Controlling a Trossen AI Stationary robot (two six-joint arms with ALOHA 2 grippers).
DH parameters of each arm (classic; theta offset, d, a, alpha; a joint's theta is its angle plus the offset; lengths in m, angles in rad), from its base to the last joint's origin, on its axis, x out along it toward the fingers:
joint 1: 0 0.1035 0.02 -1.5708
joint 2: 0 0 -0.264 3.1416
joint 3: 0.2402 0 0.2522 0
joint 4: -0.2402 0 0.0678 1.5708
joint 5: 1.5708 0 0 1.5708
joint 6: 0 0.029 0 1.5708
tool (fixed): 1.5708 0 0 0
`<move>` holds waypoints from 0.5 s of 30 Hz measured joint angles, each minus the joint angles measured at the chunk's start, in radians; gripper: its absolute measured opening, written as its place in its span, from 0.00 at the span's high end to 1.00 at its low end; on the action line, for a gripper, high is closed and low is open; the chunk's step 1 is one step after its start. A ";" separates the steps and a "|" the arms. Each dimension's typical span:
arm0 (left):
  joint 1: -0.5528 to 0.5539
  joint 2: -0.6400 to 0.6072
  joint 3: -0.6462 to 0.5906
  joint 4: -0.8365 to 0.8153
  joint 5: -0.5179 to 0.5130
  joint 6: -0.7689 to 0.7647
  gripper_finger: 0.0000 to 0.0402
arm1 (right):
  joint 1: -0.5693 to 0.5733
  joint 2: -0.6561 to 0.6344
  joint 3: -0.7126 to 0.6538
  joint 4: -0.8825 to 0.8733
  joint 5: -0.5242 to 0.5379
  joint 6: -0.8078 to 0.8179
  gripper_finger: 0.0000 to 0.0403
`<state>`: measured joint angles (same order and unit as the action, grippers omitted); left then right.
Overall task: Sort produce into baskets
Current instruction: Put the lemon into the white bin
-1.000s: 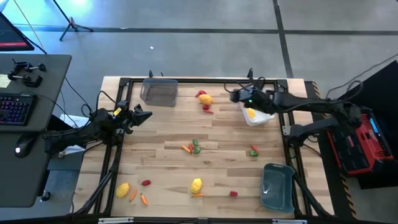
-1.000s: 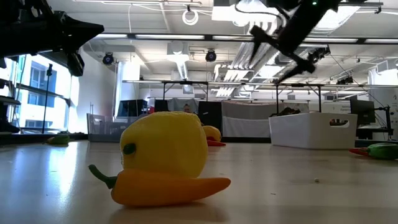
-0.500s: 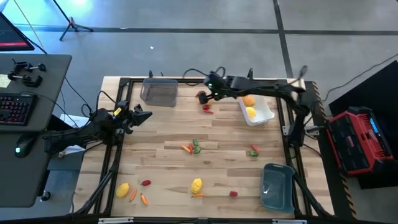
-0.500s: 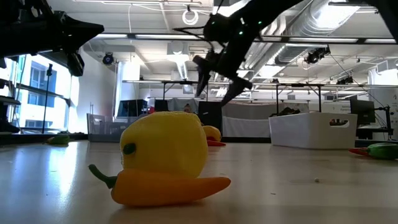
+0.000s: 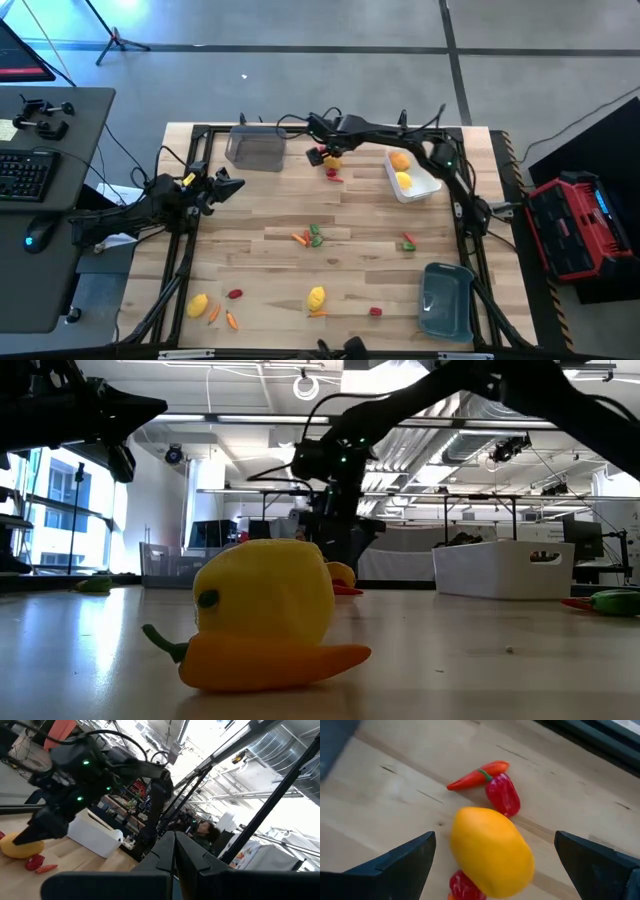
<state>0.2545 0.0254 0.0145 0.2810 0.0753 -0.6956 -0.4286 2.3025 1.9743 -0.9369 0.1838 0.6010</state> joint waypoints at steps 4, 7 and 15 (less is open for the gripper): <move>0.000 0.000 0.000 0.000 0.000 0.000 1.00 | -0.001 0.088 0.118 -0.080 -0.013 -0.033 0.01; 0.000 0.000 0.000 0.000 0.000 0.000 1.00 | -0.004 0.131 0.186 -0.141 -0.024 -0.027 0.05; 0.000 0.000 0.000 0.000 0.000 0.000 1.00 | -0.028 0.163 0.230 -0.260 -0.061 0.001 0.33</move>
<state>0.2546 0.0252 0.0145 0.2810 0.0755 -0.6954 -0.4565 2.4657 2.2043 -1.1974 0.1230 0.6018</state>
